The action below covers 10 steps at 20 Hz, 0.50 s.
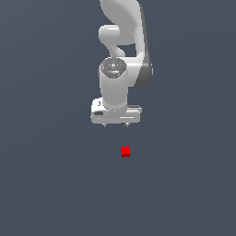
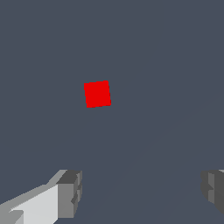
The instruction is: Pick up the red cube and move it to a goal position.
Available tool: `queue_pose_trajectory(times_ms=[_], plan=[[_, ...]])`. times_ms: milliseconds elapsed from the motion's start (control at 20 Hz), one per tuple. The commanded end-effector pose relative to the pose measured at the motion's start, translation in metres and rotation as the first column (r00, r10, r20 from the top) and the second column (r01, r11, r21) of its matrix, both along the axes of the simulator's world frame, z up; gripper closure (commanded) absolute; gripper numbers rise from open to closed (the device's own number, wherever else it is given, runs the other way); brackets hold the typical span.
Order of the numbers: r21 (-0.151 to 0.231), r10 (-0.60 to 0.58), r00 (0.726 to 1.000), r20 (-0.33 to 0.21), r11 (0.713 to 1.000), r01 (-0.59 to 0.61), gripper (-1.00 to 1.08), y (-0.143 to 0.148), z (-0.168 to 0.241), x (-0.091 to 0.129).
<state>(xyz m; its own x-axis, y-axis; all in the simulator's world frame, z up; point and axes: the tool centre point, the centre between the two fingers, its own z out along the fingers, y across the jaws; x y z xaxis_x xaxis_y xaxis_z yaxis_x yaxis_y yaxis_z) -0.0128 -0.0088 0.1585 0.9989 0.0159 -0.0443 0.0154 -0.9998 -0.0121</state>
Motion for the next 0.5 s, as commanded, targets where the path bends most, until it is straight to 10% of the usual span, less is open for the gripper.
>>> queue_pose_trajectory(times_ms=[0,450], plan=[[0.000,0.000,1.000,0.000,1.000,0.000,-0.92,0.000,0.000,0.000],[-0.001,0.017,1.000,0.006,1.000,-0.017,-0.92,0.006,-0.020,0.009]])
